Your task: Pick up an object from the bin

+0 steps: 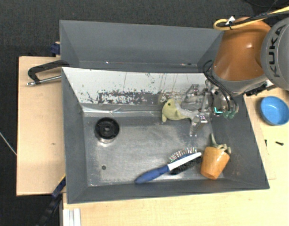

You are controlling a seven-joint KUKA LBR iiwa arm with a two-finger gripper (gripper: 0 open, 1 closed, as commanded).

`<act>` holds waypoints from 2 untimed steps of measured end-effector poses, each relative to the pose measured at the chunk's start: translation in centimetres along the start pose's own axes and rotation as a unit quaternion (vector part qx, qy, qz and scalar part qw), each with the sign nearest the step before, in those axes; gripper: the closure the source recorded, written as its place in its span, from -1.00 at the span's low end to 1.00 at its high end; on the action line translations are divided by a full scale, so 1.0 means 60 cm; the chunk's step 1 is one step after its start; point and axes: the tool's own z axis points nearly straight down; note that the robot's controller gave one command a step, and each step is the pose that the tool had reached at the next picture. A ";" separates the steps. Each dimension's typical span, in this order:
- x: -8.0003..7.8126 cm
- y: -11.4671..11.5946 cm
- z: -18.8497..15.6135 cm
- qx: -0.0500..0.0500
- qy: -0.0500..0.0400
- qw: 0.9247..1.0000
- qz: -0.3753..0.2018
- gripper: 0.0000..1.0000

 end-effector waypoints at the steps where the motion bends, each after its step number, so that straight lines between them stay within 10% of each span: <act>1: 0.119 0.003 0.167 0.002 0.000 0.992 -0.126 -1.00; 2: 0.153 0.043 0.137 0.001 -0.004 0.985 -0.171 -1.00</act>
Offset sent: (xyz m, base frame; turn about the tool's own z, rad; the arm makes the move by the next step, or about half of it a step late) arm -0.0792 0.0040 -0.1136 -0.2536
